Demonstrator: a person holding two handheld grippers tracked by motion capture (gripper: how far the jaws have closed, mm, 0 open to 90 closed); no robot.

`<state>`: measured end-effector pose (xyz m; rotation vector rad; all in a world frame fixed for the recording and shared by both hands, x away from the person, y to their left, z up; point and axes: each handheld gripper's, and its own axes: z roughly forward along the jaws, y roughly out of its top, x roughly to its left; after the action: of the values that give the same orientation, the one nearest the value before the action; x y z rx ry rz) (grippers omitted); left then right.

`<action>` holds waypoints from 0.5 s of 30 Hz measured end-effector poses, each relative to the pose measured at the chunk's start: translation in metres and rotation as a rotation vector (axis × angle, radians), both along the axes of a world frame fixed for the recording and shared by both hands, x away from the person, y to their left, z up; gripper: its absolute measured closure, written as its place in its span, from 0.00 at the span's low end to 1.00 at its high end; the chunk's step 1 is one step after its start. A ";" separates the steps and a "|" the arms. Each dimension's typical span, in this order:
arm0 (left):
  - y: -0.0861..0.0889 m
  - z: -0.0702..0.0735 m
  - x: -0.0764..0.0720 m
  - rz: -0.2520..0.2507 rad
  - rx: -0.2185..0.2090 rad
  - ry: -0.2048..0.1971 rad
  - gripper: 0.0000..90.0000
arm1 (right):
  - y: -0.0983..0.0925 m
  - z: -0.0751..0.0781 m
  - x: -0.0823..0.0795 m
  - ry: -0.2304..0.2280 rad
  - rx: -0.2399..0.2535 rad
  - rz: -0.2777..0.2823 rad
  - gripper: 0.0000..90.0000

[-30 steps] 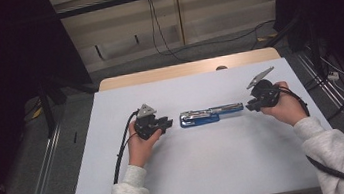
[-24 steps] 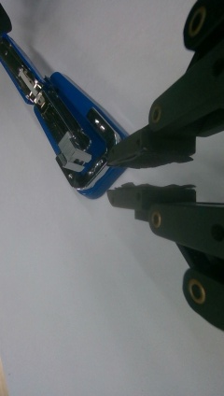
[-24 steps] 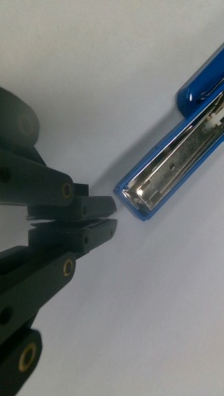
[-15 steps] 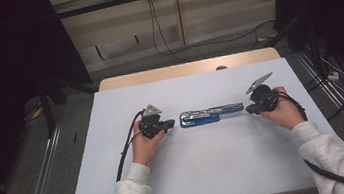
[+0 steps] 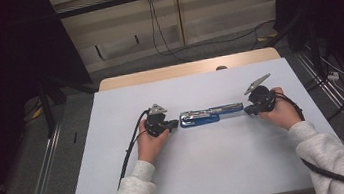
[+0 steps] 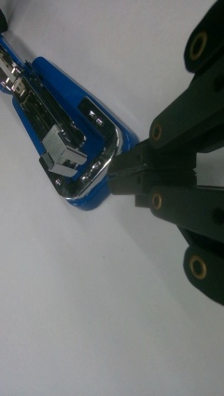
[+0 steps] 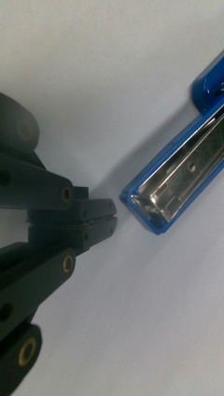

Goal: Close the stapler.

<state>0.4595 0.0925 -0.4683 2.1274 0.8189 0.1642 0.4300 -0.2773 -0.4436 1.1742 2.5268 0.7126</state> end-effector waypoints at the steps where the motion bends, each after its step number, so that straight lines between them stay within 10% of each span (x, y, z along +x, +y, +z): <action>1: -0.003 -0.001 0.000 0.006 -0.004 0.003 0.98 | -0.001 0.000 0.001 -0.001 0.016 0.006 0.99; 15: -0.003 -0.001 0.001 -0.004 0.002 0.002 1.00 | -0.002 0.003 0.003 -0.019 0.044 0.011 0.99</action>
<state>0.4601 0.0897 -0.4690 2.1315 0.8166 0.1611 0.4332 -0.2788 -0.4403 1.1623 2.5158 0.7822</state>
